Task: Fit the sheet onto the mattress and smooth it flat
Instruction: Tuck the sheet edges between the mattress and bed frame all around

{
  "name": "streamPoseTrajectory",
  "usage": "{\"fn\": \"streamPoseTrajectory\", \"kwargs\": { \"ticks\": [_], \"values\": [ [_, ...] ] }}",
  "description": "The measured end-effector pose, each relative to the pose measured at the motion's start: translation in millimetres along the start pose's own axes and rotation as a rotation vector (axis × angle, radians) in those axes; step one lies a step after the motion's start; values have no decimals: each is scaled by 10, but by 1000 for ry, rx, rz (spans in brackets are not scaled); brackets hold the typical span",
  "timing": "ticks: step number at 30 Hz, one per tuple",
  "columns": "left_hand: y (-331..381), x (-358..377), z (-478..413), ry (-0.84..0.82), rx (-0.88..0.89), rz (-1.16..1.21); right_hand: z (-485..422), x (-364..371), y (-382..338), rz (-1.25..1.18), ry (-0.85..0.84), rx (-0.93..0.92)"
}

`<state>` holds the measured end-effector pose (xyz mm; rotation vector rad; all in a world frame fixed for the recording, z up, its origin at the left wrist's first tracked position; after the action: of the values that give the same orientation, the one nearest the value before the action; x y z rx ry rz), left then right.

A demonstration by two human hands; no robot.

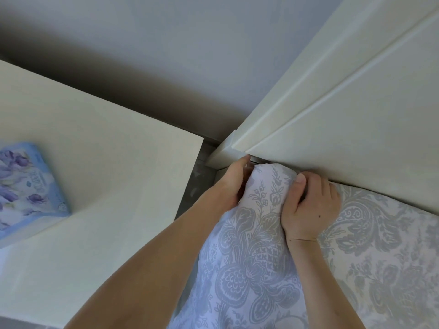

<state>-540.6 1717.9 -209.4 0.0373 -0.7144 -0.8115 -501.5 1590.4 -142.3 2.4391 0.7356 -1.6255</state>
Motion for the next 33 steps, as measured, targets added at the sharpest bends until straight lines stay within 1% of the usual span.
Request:
{"fn": "streamPoseTrajectory", "kwargs": {
  "ticks": [2, 5, 8, 11, 12, 15, 19, 21, 23, 24, 26, 27, 29, 30, 32, 33],
  "values": [
    [2, -56, -34, 24, -5, 6, -1, 42, 2, 8, 3, -1],
    [50, -72, -44, 69, -12, -99, -15, 140, 31, 48, -32, -9],
    [151, -26, -48, 180, 24, -329, -12, 166, 46, 46, -45, -11],
    [220, -21, -3, 310, 87, -641, 2, 162, 54, 63, -54, -4],
    [222, -31, 13, 329, 110, -665, -2, 164, 51, 66, -60, -1],
    [166, -62, -23, 299, 110, -488, -5, 161, 44, 76, -62, 4],
    [156, 8, -52, 188, 102, -186, 5, 165, 37, 85, -50, 22],
    [141, 49, -27, 110, 57, -87, 6, 182, 34, 90, -38, 28],
    [145, 43, 2, 89, 59, -30, 2, 198, 36, 84, -39, 27],
    [157, 34, 12, 78, 75, -51, -1, 198, 44, 85, -46, 22],
    [211, -15, 92, 118, 94, -171, -8, 198, 56, 88, -59, 6],
    [243, -50, 163, 180, 121, -232, -13, 197, 57, 87, -67, 0],
    [278, -160, 336, 352, 238, -414, -22, 193, 63, 88, -81, 7],
    [239, -223, 462, 414, 289, -463, -21, 188, 62, 87, -87, 11],
    [27, -339, 713, 463, 322, -479, -22, 174, 53, 80, -95, 4],
    [-136, -394, 814, 469, 305, -481, -22, 170, 48, 78, -99, 0]
  ]
}}
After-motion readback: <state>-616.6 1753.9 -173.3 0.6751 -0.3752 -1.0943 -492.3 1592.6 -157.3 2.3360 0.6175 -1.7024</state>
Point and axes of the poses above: each hand's wrist, its own z-axis away from the middle knuckle, its own x-axis out of the palm, y = z × x, the point moved 3 cm from there along -z, towards the middle knuckle, and after that the axes turned 6 degrees about -y, right-handed, at the moved point
